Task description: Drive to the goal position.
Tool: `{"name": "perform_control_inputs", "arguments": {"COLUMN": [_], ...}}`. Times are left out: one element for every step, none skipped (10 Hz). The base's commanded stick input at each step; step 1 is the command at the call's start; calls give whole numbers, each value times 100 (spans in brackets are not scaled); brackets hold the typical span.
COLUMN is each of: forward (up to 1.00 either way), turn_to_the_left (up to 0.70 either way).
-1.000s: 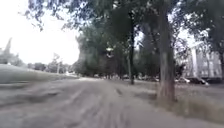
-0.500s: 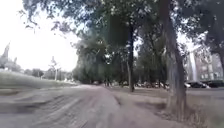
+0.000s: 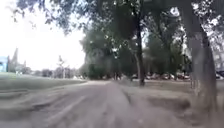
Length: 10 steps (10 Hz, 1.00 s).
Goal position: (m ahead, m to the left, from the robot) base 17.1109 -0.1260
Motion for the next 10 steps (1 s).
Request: {"name": "perform_control_inputs", "arguments": {"forward": [85,85,85,85,85,85,85,85,85,85], "turn_to_the_left": [0,0,0,0,0,0,0,0,0,0]}}
